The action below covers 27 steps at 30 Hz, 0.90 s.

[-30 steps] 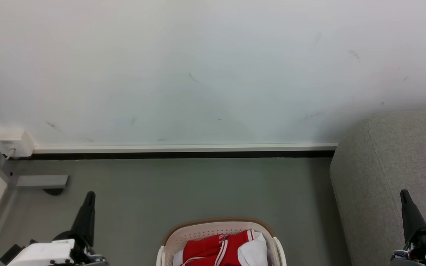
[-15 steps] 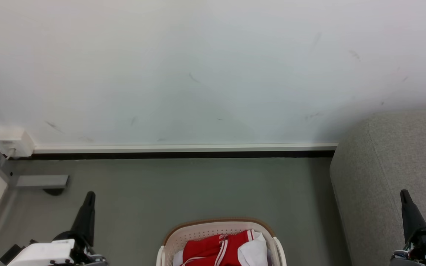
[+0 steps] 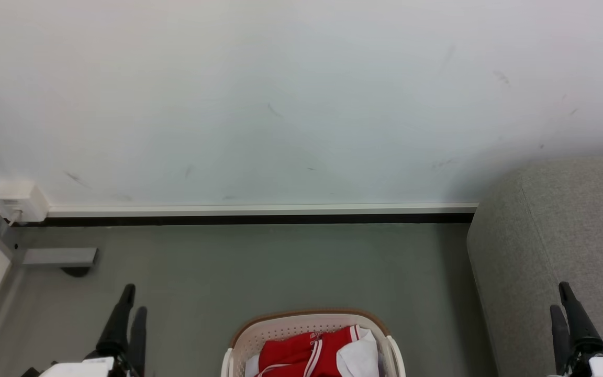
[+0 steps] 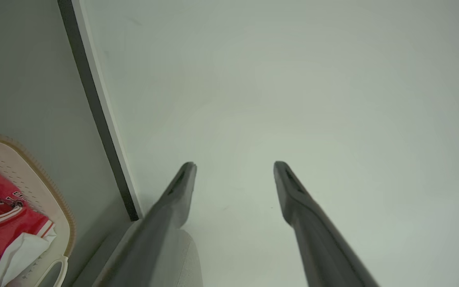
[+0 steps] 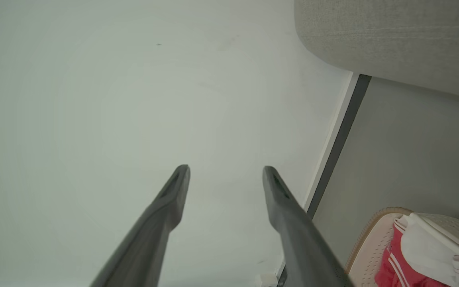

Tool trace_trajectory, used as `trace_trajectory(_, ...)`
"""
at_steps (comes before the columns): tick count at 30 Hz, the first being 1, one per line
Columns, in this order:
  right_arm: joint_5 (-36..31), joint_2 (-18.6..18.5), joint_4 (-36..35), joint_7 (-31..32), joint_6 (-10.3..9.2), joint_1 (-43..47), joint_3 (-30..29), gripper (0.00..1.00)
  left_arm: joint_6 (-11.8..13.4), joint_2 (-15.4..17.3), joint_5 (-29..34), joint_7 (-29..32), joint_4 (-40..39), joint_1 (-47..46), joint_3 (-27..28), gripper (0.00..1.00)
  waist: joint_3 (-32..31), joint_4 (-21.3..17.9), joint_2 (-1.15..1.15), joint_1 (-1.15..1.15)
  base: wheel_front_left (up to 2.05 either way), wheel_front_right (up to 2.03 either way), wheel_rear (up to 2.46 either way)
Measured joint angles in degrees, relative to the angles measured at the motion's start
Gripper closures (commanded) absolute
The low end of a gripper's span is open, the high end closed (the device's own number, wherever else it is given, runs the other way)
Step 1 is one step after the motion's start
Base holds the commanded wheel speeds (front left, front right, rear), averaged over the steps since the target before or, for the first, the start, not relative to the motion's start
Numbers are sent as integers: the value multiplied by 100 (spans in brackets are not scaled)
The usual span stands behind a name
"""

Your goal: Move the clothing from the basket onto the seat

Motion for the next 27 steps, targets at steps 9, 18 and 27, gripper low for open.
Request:
trace_trajectory(9,-547,145,-7,-59,0,31,-43,0,-10,-2,167,-255,31,21,-146,0,4,5,0,0,0,0,0)
trace_trajectory(18,-1870,225,-93,-119,0,32,-68,0,-59,0,851,-491,37,23,-183,0,5,13,0,0,0,0,0)
trace_trajectory(27,-3163,293,-142,-172,0,26,-71,0,-88,2,1920,-703,-7,20,-82,0,22,8,0,0,0,0,0)
